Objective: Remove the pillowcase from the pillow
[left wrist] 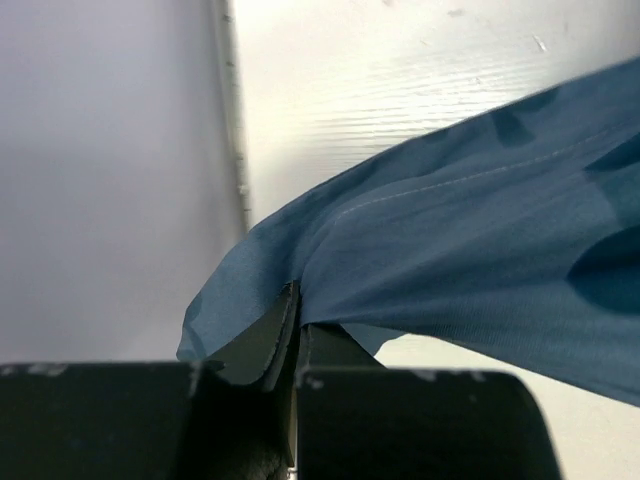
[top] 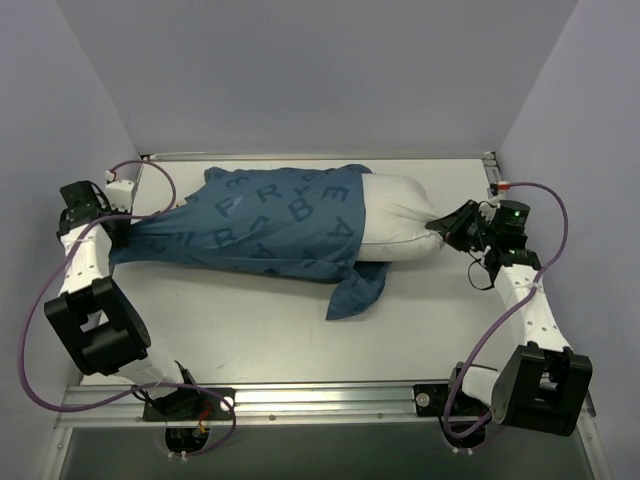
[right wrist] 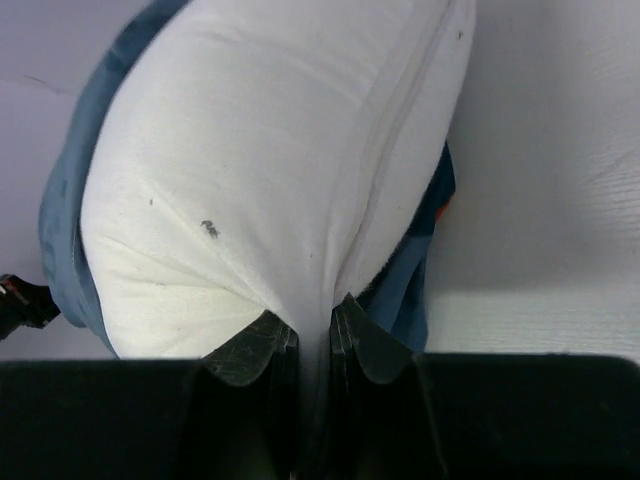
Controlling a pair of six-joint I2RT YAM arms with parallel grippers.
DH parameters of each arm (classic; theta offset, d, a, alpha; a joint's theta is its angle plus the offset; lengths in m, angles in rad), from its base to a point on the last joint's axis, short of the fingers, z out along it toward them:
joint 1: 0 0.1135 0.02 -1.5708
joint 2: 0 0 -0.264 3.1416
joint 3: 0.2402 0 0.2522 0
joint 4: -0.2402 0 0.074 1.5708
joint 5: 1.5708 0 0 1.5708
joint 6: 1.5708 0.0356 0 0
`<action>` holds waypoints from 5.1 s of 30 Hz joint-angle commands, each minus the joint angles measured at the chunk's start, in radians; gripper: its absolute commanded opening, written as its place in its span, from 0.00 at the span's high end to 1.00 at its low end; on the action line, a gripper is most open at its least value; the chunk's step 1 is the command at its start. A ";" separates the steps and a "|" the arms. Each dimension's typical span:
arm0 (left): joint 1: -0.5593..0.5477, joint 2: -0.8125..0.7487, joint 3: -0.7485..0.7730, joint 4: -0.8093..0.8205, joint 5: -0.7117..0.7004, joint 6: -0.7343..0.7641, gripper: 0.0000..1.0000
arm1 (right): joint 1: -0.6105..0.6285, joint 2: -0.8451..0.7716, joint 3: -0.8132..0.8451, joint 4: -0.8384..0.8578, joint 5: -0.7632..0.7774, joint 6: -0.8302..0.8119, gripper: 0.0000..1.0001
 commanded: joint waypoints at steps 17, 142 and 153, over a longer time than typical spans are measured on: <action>0.301 -0.003 0.266 0.090 -0.321 0.144 0.98 | -0.452 0.024 0.560 -0.138 0.271 -0.138 1.00; -1.050 0.528 1.042 -0.470 0.116 -0.138 0.98 | 0.347 0.190 0.126 -0.135 0.247 -0.384 1.00; -0.837 0.577 1.122 -0.353 -0.254 -0.212 0.98 | 0.190 0.096 0.048 -0.177 0.268 -0.318 1.00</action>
